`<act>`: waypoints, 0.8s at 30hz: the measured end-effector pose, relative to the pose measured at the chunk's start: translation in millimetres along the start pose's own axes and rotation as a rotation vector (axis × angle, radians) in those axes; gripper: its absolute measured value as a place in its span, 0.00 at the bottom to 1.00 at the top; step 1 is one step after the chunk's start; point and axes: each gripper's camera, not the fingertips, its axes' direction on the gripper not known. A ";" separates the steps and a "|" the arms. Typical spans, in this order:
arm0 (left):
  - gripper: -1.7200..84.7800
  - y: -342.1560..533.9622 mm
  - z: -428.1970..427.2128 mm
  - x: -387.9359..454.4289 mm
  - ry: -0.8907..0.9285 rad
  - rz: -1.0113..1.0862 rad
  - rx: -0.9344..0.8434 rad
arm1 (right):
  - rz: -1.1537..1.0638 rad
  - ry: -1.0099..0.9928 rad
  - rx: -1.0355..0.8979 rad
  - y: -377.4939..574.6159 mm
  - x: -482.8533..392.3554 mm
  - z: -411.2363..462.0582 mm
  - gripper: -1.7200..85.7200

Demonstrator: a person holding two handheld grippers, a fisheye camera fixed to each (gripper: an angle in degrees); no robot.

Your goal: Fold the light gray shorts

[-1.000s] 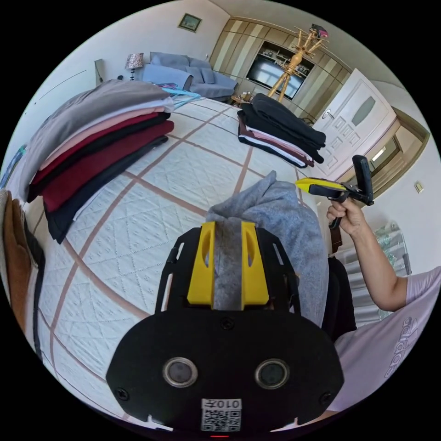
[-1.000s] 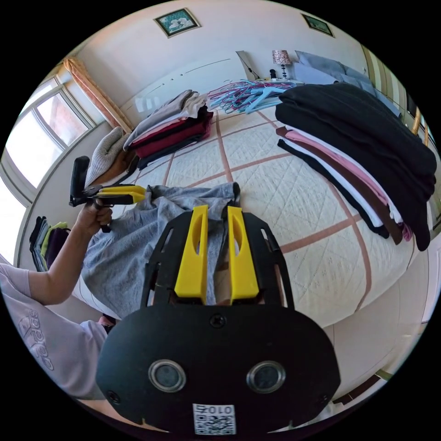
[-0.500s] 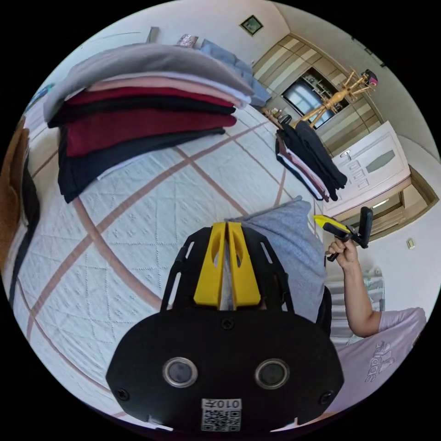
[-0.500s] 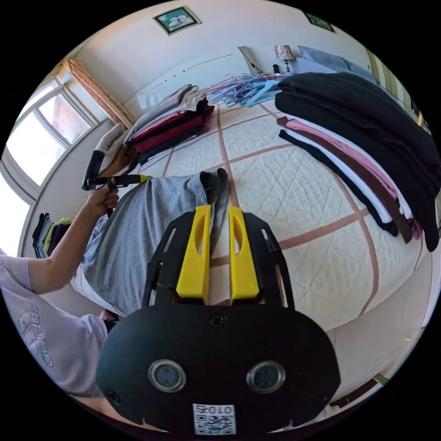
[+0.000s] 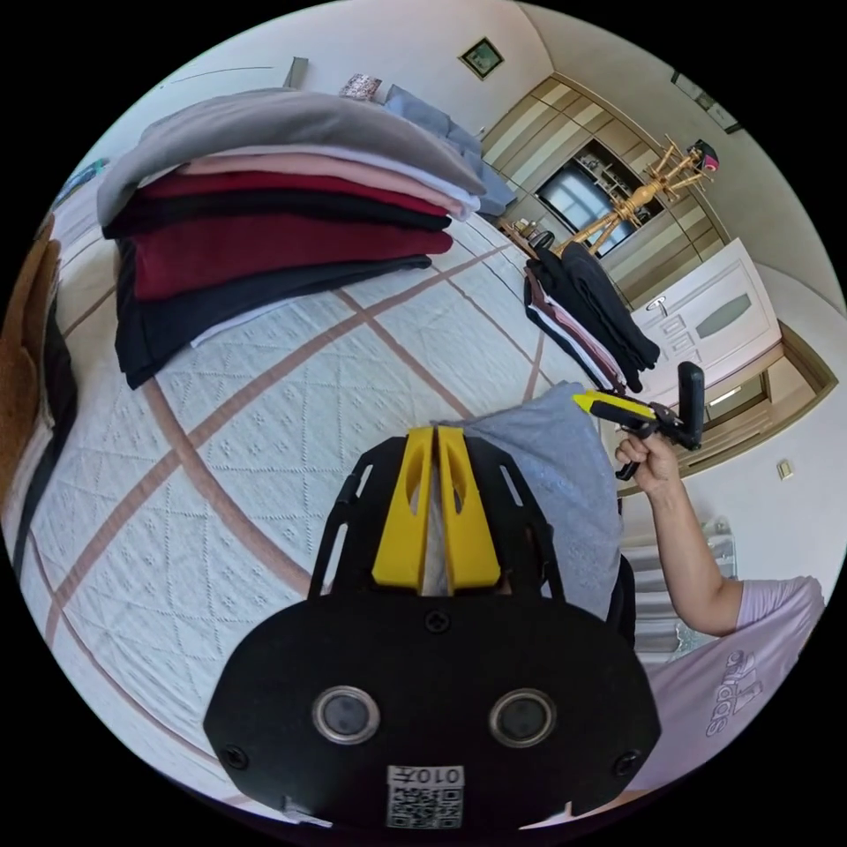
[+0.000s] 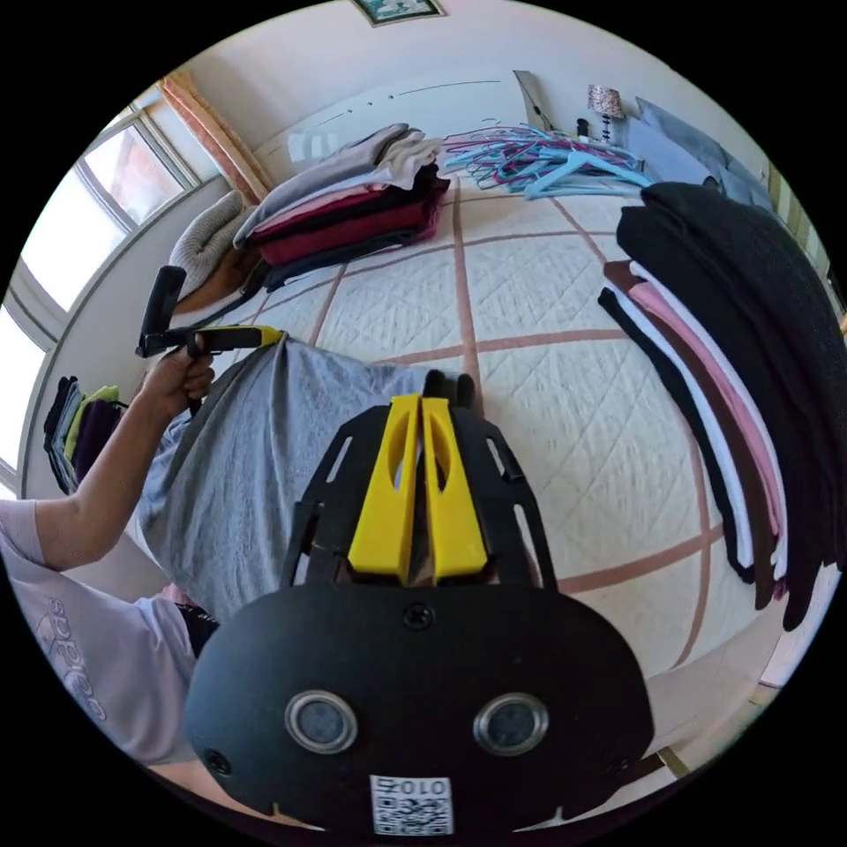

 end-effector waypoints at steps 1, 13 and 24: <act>0.02 0.4 -4.3 1.0 -0.019 0.003 -0.001 | 0.013 0.026 0.025 0.2 1.2 -4.6 0.06; 0.06 33.0 -92.1 33.1 -0.109 0.076 0.049 | 0.129 0.005 0.164 50.6 35.2 -35.0 0.06; 0.08 235.7 -206.9 128.2 -0.108 0.383 -0.117 | 0.241 -0.079 -0.002 217.9 -2.1 -28.9 0.11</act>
